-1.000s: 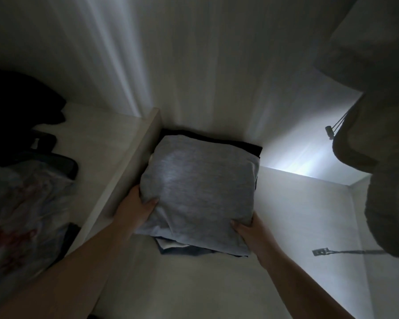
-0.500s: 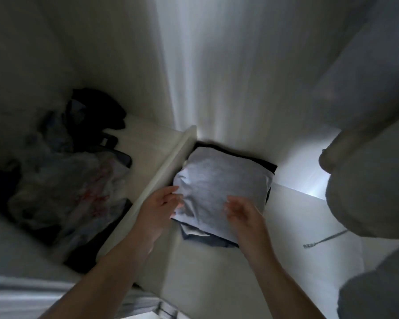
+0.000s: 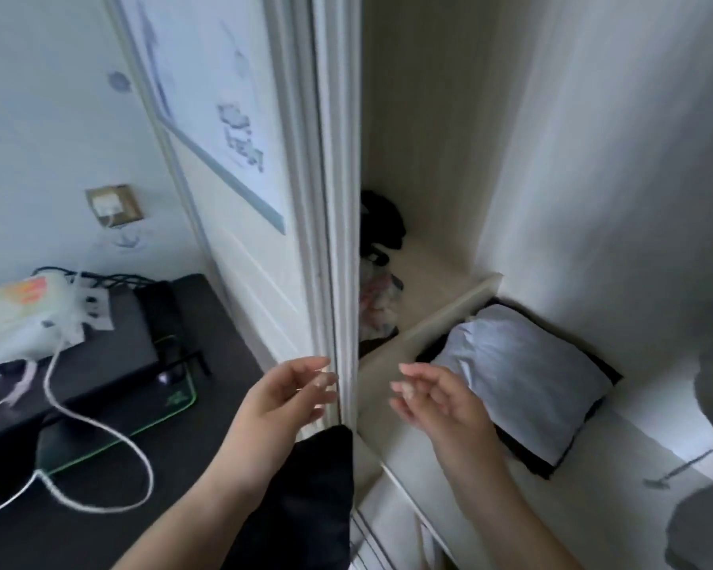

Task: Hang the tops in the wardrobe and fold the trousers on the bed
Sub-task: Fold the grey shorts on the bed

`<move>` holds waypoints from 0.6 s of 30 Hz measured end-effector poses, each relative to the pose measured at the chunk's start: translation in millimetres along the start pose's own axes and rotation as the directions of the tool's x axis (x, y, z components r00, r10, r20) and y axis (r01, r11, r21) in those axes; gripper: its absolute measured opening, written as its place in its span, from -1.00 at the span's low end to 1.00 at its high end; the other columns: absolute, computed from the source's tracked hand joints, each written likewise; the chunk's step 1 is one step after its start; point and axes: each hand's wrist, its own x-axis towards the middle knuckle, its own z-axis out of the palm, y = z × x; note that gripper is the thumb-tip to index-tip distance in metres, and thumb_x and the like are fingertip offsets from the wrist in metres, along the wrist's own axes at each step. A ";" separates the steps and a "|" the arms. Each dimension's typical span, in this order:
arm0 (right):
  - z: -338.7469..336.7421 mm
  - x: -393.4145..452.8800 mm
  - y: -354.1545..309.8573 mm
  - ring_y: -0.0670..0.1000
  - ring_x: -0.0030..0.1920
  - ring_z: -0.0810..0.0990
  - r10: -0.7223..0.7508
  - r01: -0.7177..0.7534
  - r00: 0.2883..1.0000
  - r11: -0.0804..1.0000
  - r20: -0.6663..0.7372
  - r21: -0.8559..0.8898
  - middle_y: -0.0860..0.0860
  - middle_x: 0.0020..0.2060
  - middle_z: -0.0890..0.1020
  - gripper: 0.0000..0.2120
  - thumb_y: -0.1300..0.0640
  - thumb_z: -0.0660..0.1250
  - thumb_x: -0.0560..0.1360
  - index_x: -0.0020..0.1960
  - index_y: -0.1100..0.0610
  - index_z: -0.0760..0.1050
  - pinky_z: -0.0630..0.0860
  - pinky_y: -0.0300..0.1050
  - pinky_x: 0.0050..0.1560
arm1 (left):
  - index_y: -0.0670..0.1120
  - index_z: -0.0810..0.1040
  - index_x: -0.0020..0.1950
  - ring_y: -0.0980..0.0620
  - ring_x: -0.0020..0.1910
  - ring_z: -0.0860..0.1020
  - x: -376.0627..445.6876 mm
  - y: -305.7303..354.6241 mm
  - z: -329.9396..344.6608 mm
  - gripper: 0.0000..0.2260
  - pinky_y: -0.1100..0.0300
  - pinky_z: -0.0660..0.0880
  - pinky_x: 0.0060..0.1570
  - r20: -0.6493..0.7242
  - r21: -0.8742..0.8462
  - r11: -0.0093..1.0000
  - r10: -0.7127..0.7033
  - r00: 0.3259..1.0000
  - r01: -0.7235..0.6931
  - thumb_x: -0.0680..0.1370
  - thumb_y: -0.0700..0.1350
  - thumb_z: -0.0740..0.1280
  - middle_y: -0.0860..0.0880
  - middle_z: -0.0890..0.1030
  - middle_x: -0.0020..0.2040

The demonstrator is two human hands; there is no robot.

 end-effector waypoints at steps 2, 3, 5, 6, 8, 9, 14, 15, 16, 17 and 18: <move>28.8 -14.1 2.1 0.00 -0.10 0.68 0.032 -0.029 0.993 0.999 0.116 -0.030 0.16 -0.14 0.63 -0.88 0.20 0.38 0.42 -0.12 0.02 0.65 0.58 -0.21 -0.04 | -0.02 0.63 0.05 0.10 -0.09 0.65 -25.6 3.6 -28.4 -0.86 0.17 0.54 -0.01 -0.070 0.007 1.000 0.018 0.997 -0.017 0.51 -0.12 0.37 -0.06 0.68 -0.05; 45.7 -21.1 4.5 0.01 -0.10 0.68 0.048 -0.041 0.984 0.998 0.174 -0.041 0.18 -0.12 0.63 -0.88 0.18 0.39 0.41 -0.12 0.00 0.65 0.58 -0.19 -0.02 | -0.01 0.63 0.05 0.10 -0.09 0.65 -39.2 3.8 -45.3 -0.86 0.16 0.54 0.00 -0.117 0.014 1.000 0.030 0.993 -0.028 0.51 -0.11 0.37 -0.06 0.68 -0.05; 78.9 -32.5 9.4 0.01 -0.12 0.67 0.082 -0.074 0.958 0.996 0.274 -0.040 0.25 -0.13 0.60 -0.90 0.19 0.38 0.41 -0.12 0.06 0.65 0.58 -0.21 -0.05 | 0.00 0.62 0.05 0.10 -0.09 0.65 -64.7 2.8 -76.9 -0.86 0.16 0.52 0.00 -0.214 0.023 0.998 0.057 0.975 -0.054 0.52 -0.13 0.36 -0.02 0.69 -0.06; 92.5 -37.4 12.0 0.01 -0.14 0.67 0.099 -0.091 0.945 0.995 0.313 -0.041 0.28 -0.13 0.58 -0.89 0.25 0.37 0.43 -0.11 0.10 0.64 0.57 -0.24 -0.09 | 0.00 0.62 0.06 0.10 -0.09 0.65 -75.5 1.1 -90.5 -0.86 0.15 0.51 0.00 -0.268 0.019 0.998 0.058 0.962 -0.055 0.52 -0.14 0.35 -0.01 0.69 -0.06; 120.8 -46.5 18.2 0.02 -0.14 0.68 0.134 -0.120 0.907 0.991 0.400 -0.060 0.30 -0.09 0.59 -0.88 0.30 0.34 0.48 -0.06 0.15 0.62 0.57 -0.27 -0.11 | 0.00 0.63 0.04 0.09 -0.11 0.66 -99.4 -3.5 -117.5 -0.86 0.13 0.50 0.00 -0.387 0.001 0.998 0.058 0.920 -0.063 0.52 -0.15 0.35 -0.01 0.69 -0.06; 134.6 -51.2 23.0 0.02 -0.13 0.68 0.154 -0.133 0.880 0.988 0.450 -0.079 0.24 -0.11 0.62 -0.87 0.29 0.33 0.48 -0.04 0.14 0.61 0.58 -0.26 -0.10 | 0.00 0.64 0.02 0.08 -0.11 0.65 -112.9 -5.4 -129.8 -0.86 0.13 0.51 -0.01 -0.443 -0.015 0.998 0.055 0.895 -0.069 0.52 -0.16 0.35 -0.03 0.69 -0.06; 204.3 -82.2 40.3 -0.01 -0.13 0.68 0.253 -0.178 0.635 0.967 0.730 -0.181 0.05 -0.14 0.69 -0.85 0.30 0.30 0.51 0.01 0.15 0.59 0.59 -0.24 -0.09 | -0.01 0.64 0.03 0.10 -0.12 0.65 -193.7 -26.1 -175.2 -0.84 0.15 0.51 -0.05 -0.742 -0.070 0.994 0.005 0.671 -0.085 0.56 -0.21 0.31 -0.03 0.70 -0.05; 213.4 -89.2 38.7 -0.02 -0.15 0.67 0.274 -0.199 0.585 0.961 0.763 -0.192 0.05 -0.14 0.69 -0.85 0.32 0.30 0.51 0.02 0.16 0.59 0.59 -0.25 -0.11 | -0.01 0.63 0.04 0.10 -0.12 0.65 -212.4 -26.1 -179.1 -0.84 0.16 0.51 -0.05 -0.778 -0.097 0.992 -0.024 0.627 -0.083 0.57 -0.21 0.30 -0.03 0.70 -0.05; 224.1 -101.4 39.3 -0.03 -0.17 0.67 0.298 -0.216 0.529 0.953 0.795 -0.214 0.05 -0.15 0.70 -0.84 0.33 0.29 0.52 0.02 0.17 0.59 0.59 -0.26 -0.12 | -0.02 0.63 0.04 0.10 -0.13 0.65 -236.9 -30.0 -181.5 -0.84 0.17 0.51 -0.05 -0.820 -0.124 0.989 -0.054 0.570 -0.085 0.57 -0.21 0.30 -0.03 0.70 -0.05; 232.3 -110.1 44.4 -0.04 -0.17 0.67 0.319 -0.228 0.476 0.945 0.820 -0.236 0.06 -0.15 0.70 -0.84 0.33 0.29 0.52 0.02 0.17 0.59 0.59 -0.26 -0.13 | -0.02 0.63 0.05 0.10 -0.14 0.64 -254.8 -36.9 -182.5 -0.84 0.19 0.51 -0.06 -0.852 -0.143 0.986 -0.078 0.517 -0.087 0.57 -0.21 0.30 -0.04 0.70 -0.05; 243.8 -117.5 51.0 -0.04 -0.17 0.67 0.336 -0.230 0.415 0.938 0.846 -0.260 0.05 -0.15 0.70 -0.83 0.34 0.28 0.52 0.02 0.16 0.59 0.59 -0.25 -0.13 | -0.03 0.63 0.05 0.10 -0.15 0.64 -271.8 -44.1 -184.8 -0.85 0.20 0.51 -0.07 -0.884 -0.156 0.983 -0.097 0.458 -0.092 0.57 -0.21 0.30 -0.04 0.70 -0.05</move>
